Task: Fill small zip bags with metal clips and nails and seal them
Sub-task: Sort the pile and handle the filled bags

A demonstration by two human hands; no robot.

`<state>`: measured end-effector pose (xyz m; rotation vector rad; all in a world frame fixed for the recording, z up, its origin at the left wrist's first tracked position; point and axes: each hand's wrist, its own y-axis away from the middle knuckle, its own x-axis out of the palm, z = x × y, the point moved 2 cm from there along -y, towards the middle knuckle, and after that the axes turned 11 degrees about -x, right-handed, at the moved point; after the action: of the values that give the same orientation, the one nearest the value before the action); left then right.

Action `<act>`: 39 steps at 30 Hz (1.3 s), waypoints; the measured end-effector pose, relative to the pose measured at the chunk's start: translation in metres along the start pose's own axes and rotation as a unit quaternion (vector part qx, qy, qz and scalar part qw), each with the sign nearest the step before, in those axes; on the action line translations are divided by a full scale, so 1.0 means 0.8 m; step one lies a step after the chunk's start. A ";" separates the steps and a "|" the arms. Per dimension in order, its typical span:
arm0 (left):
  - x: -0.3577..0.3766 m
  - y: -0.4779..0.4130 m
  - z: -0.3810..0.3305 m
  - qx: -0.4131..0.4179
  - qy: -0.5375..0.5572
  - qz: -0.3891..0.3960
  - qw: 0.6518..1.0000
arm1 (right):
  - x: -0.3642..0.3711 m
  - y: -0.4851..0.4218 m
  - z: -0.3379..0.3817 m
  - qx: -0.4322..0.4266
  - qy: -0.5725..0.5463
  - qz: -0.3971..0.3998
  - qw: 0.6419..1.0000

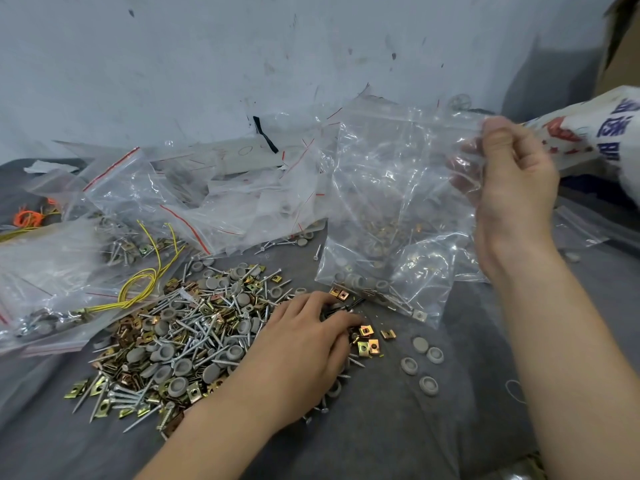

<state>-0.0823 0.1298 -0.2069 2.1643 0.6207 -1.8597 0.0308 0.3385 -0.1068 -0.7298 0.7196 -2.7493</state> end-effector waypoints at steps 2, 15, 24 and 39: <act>0.000 0.000 0.000 -0.001 0.002 0.002 1.000 | 0.000 0.000 0.000 0.002 0.001 0.002 1.000; -0.023 -0.016 0.009 -0.070 0.208 -0.027 0.975 | 0.001 0.000 -0.024 0.057 0.033 0.038 0.997; -0.146 -0.116 0.016 -0.085 0.532 -0.103 0.836 | 0.002 -0.001 0.001 0.039 -0.025 0.082 0.996; -0.253 -0.103 0.008 -0.065 0.418 -0.214 0.881 | 0.020 0.012 0.048 -0.078 0.144 0.183 0.969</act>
<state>-0.1470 0.1655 -0.0015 2.8484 1.4264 -0.8593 0.0372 0.3096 -0.0763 -0.1922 1.0223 -2.4962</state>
